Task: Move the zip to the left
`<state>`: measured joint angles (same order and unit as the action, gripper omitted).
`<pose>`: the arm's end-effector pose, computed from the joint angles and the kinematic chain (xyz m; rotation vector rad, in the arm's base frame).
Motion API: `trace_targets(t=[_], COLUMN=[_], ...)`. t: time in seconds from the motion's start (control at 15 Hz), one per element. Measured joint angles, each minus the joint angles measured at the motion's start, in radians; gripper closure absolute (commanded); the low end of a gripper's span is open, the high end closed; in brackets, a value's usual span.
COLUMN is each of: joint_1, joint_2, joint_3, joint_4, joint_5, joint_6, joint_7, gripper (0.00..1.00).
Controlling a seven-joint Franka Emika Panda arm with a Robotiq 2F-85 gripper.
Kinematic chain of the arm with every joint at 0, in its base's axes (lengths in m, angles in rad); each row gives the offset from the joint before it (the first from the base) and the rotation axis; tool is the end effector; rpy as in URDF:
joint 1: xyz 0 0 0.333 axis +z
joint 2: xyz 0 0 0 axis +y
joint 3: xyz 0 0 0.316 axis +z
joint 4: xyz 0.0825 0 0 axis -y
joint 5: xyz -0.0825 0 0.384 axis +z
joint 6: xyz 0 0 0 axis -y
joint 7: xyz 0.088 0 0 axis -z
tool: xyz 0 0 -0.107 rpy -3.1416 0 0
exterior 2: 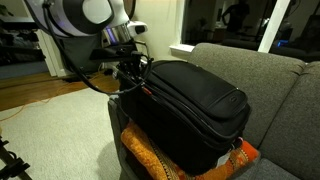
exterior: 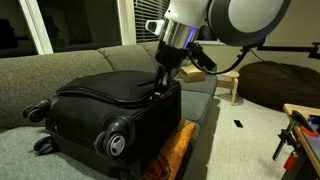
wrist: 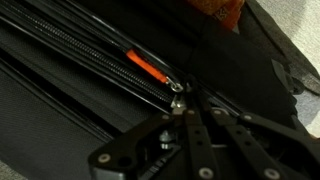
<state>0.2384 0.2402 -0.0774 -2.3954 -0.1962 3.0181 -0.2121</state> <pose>0.5248 0.0997 0.2574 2.8788 0.8418 0.5735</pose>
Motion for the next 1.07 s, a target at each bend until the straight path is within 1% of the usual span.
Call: trace_targets(t=[1.07], joint_1=[0.115], joint_2=[-0.031], joint_3=[-0.013], joint_4=[0.001], joint_5=[-0.009], joint_6=[-0.007], joint_7=[0.0], gripper=[0.99])
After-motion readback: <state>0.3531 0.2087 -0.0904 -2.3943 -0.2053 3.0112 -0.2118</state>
